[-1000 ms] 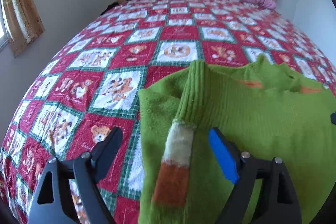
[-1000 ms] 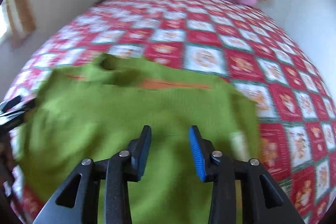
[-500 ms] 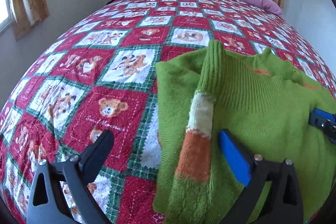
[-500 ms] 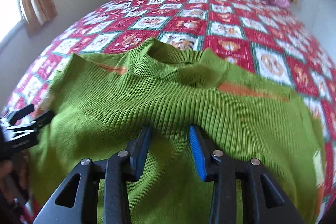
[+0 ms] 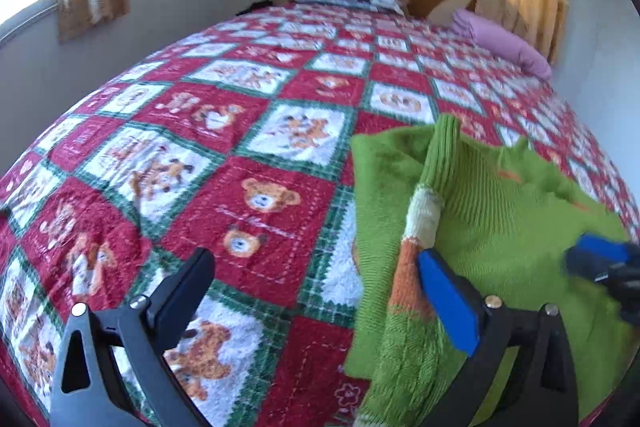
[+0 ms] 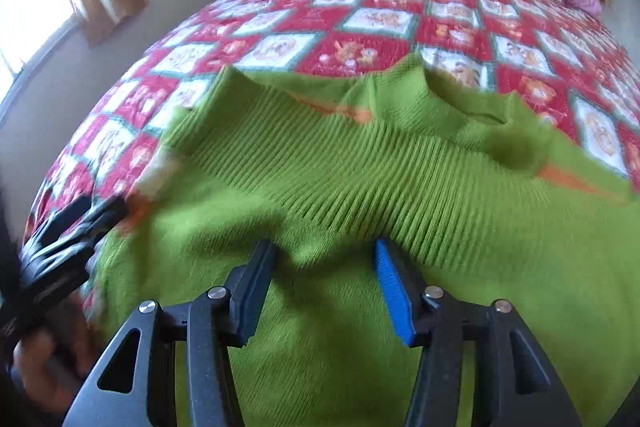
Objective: Fold small clothes
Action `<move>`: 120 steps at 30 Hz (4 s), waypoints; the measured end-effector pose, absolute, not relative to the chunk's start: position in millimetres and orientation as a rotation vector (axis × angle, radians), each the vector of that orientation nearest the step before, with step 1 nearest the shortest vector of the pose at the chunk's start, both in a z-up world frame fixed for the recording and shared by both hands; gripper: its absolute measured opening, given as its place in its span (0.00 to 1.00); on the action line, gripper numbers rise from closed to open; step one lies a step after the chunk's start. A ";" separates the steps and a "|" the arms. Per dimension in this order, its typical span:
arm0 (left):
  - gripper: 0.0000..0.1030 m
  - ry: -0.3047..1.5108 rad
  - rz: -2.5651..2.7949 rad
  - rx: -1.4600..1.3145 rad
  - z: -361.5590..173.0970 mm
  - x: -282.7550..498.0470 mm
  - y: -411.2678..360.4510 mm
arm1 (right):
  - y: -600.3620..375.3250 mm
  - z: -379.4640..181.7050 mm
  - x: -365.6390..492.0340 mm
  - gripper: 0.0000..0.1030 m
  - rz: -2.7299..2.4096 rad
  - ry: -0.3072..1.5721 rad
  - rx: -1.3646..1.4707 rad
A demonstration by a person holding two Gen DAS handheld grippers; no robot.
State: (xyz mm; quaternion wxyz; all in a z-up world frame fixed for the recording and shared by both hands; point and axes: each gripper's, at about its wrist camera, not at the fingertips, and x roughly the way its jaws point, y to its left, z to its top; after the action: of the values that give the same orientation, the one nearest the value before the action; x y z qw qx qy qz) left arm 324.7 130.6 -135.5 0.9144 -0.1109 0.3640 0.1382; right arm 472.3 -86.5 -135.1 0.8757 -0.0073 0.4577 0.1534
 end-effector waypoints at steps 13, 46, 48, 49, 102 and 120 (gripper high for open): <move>1.00 0.783 0.225 -0.384 -143.2 311.4 157.1 | -30.0 -111.8 378.6 0.60 0.447 0.804 -0.222; 1.00 0.872 0.011 -0.097 -144.8 383.4 125.7 | 53.6 -162.5 314.4 0.59 0.469 0.660 -0.543; 1.00 0.864 -0.002 -0.114 -144.4 382.8 127.8 | 55.2 -163.0 312.2 0.58 0.468 0.655 -0.550; 1.00 0.856 -0.005 -0.120 -143.7 381.8 128.6 | 56.2 -163.3 311.1 0.58 0.465 0.652 -0.554; 0.18 0.853 -0.335 -0.412 -52.9 392.1 77.6 | -57.1 -86.9 284.3 0.10 0.569 0.611 -0.051; 0.18 0.841 -0.473 -0.366 -14.3 398.9 -33.0 | -191.9 -57.7 265.8 0.09 0.501 0.634 0.236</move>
State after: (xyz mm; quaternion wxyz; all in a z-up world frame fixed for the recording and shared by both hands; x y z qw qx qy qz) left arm 398.9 -33.0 -14.3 0.8698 -0.1749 0.4023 -0.2261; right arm 265.8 -191.9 -57.7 0.9127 0.1145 0.3077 0.2434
